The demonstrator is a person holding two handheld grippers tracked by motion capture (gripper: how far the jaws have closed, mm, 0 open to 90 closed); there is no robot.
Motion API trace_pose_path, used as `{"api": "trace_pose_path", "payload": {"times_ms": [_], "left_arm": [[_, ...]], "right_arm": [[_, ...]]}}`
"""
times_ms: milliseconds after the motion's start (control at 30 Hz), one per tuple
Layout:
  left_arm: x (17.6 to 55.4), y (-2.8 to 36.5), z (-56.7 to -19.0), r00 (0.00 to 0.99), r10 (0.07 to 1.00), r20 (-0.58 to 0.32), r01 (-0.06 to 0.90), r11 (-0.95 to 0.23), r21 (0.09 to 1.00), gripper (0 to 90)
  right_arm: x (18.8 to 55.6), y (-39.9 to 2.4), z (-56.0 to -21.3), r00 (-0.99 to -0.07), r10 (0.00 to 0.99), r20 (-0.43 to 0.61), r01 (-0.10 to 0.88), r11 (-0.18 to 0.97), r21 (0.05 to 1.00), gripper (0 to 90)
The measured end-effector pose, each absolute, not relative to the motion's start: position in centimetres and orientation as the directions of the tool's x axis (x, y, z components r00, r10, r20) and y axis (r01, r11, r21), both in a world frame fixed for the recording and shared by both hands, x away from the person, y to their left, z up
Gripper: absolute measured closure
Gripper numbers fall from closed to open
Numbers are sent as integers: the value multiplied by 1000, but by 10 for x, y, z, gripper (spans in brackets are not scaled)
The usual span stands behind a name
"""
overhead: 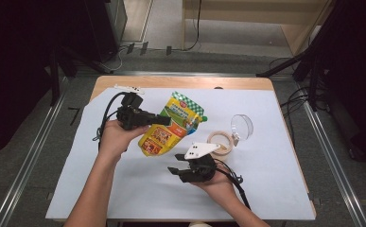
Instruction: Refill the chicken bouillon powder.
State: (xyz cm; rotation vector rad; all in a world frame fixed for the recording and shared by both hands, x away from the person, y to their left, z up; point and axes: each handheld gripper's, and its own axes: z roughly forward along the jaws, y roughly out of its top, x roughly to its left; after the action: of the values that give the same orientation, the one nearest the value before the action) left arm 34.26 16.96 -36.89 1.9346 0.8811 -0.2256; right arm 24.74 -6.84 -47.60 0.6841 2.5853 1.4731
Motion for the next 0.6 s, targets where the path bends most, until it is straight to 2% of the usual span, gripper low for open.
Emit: {"api": "trace_pose_path", "payload": {"times_ms": [433, 600], "left_arm": [[362, 180, -401, 678, 534, -504, 698, -254, 670, 894], [360, 188, -402, 669, 534, -516, 705, -239, 667, 892]], "right_arm": [[246, -71, -475, -898, 420, 134, 330, 439, 836, 504], [246, -74, -473, -898, 419, 133, 327, 434, 840, 504]]}}
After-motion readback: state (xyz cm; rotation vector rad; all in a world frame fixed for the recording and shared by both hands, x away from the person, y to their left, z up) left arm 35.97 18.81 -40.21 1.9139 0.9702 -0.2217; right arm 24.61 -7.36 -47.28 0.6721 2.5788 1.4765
